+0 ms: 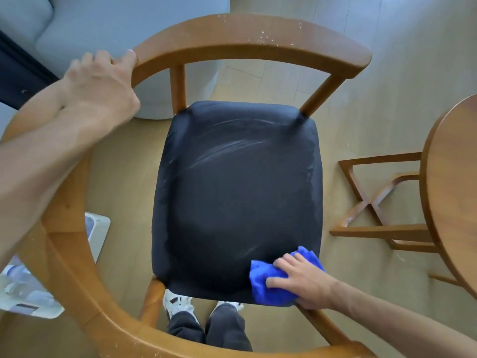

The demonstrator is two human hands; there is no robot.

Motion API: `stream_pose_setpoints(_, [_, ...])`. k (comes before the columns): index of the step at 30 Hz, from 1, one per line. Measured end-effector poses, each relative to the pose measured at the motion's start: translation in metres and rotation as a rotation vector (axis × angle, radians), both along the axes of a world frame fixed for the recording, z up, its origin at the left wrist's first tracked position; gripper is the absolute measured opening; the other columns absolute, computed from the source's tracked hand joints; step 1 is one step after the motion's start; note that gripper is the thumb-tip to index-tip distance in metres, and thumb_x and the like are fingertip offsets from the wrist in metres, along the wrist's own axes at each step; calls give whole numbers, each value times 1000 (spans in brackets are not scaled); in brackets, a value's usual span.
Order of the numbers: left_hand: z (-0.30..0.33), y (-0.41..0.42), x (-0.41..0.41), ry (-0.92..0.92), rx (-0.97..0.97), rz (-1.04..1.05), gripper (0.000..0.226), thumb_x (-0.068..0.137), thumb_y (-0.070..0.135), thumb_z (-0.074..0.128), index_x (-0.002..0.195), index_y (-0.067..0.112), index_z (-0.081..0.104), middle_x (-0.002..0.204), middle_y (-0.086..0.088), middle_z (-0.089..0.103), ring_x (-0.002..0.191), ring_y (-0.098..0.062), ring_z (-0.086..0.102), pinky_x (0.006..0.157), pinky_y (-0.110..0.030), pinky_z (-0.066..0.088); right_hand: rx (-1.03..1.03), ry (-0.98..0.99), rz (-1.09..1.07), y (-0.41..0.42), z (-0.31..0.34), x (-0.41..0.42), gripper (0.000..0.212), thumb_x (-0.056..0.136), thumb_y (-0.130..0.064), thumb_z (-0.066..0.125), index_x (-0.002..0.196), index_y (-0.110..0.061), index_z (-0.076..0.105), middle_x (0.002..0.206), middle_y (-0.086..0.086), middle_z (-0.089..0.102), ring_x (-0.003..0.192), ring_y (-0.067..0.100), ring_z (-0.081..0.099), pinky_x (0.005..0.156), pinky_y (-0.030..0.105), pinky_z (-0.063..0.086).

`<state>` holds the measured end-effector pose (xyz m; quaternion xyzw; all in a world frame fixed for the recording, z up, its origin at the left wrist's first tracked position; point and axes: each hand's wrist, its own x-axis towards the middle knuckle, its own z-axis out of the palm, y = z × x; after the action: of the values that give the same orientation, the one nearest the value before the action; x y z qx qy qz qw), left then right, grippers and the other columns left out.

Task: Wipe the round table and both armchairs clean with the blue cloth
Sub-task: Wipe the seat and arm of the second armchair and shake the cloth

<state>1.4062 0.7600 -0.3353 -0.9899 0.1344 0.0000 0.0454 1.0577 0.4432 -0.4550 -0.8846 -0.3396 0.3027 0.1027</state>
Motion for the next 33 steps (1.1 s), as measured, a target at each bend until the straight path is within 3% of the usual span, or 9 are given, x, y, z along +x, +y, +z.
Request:
stream_pose_setpoints(5, [-1, 0, 0, -2, -1, -9, 47, 86, 4, 45, 132, 7, 38, 99, -34, 49, 88, -49, 47, 79, -52, 39, -71, -7, 557, -15, -1, -4, 57, 71, -32, 71, 118, -47, 42, 109, -5, 52, 91, 18, 53, 79, 30, 49])
stream_pose_setpoints(8, [-1, 3, 0, -5, 9, -3, 47, 86, 4, 45, 132, 7, 38, 99, -33, 49, 87, -48, 47, 79, -52, 39, -119, -51, 433, -39, -1, -8, 64, 61, -28, 75, 115, -48, 45, 111, -6, 56, 88, 17, 57, 75, 28, 50])
stream_pose_setpoints(12, [3, 1, -2, 4, 5, -14, 44, 86, 4, 44, 129, 6, 39, 96, -32, 48, 85, -46, 47, 76, -49, 38, -103, -168, -114, -82, 4, -5, 74, 47, -7, 78, 106, -41, 49, 105, 2, 59, 83, 24, 60, 68, 33, 51])
stream_pose_setpoints(16, [3, 0, -2, 33, 24, 3, 45, 88, 6, 43, 132, 8, 36, 99, -31, 48, 87, -45, 46, 79, -50, 39, 72, -195, -1288, -84, -2, 61, 60, 79, -11, 71, 126, -32, 40, 119, 13, 46, 104, 35, 53, 86, 37, 43])
stream_pose_setpoints(18, [1, 1, -1, 34, 20, 3, 46, 87, 6, 43, 133, 8, 35, 100, -31, 49, 88, -45, 47, 79, -50, 39, 129, -192, -1589, -42, -13, 115, 56, 85, -20, 65, 134, -24, 40, 124, 18, 44, 106, 36, 51, 92, 38, 41])
stream_pose_setpoints(24, [1, 3, 0, 42, -5, -13, 47, 89, 9, 45, 135, 9, 35, 102, -30, 49, 90, -44, 48, 79, -50, 40, 152, -143, -662, 176, -23, 71, 54, 62, -17, 63, 114, -26, 55, 93, 7, 49, 71, 29, 47, 59, 32, 44])
stream_pose_setpoints(28, [0, 4, 0, 47, -8, -23, 48, 90, 8, 45, 136, 7, 34, 105, -31, 50, 94, -45, 49, 83, -50, 40, 118, -62, 109, 137, -20, 28, 51, 69, -21, 61, 116, -35, 48, 98, 4, 54, 71, 23, 47, 62, 31, 45])
stream_pose_setpoints(31, [-3, 2, 1, 31, 6, -10, 48, 89, 7, 44, 135, 6, 34, 106, -32, 50, 94, -46, 49, 83, -51, 40, 97, -212, 44, 56, -13, 73, 50, 69, -17, 69, 114, -33, 54, 101, 9, 59, 73, 28, 54, 63, 36, 49])
stream_pose_setpoints(33, [-4, 2, 1, 30, 16, -6, 49, 87, 6, 44, 135, 5, 34, 107, -33, 50, 94, -47, 49, 83, -51, 39, 12, -332, -450, 3, -12, 124, 54, 69, -9, 70, 120, -24, 58, 106, 18, 56, 84, 40, 57, 71, 44, 51])
